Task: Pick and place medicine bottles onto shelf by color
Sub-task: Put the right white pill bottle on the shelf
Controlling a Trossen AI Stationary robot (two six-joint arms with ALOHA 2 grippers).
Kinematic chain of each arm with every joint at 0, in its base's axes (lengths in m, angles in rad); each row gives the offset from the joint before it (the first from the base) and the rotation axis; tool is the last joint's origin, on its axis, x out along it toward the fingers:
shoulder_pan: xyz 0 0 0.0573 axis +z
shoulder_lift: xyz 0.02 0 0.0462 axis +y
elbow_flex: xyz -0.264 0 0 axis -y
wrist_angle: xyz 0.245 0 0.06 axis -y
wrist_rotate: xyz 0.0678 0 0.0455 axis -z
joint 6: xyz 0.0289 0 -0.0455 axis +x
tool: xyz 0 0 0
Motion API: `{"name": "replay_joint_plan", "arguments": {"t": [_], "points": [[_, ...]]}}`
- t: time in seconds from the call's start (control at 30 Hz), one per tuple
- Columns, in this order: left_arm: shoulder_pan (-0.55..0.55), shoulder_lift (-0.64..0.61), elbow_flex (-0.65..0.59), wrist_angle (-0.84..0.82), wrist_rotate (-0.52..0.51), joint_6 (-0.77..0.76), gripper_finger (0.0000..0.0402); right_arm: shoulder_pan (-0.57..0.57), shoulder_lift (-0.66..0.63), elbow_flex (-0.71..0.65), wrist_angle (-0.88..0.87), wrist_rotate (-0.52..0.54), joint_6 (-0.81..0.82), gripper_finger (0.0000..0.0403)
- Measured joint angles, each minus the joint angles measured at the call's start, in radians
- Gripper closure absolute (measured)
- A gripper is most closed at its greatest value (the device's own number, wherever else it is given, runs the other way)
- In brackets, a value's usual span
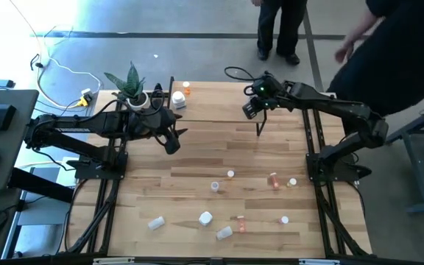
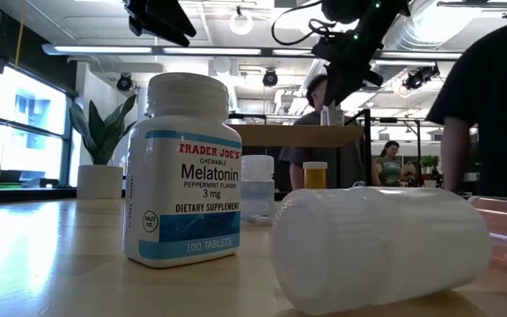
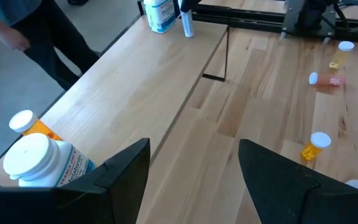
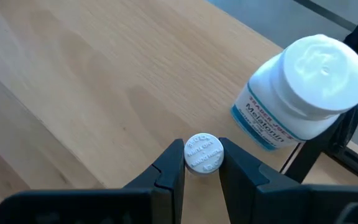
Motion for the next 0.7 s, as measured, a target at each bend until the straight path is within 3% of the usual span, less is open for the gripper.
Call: {"name": "replay_joint_plan", "arguments": {"t": [0.37,0.7], "points": [[0.0,0.0,0.0,0.0,0.001,0.008,0.0165,0.0,-0.001,0.0,-0.032,0.0,-0.006,0.033],[0.0,0.0,0.0,0.0,0.015,0.008,0.0165,0.0,-0.001,-0.001,-0.042,-0.003,0.003,0.0234]]}}
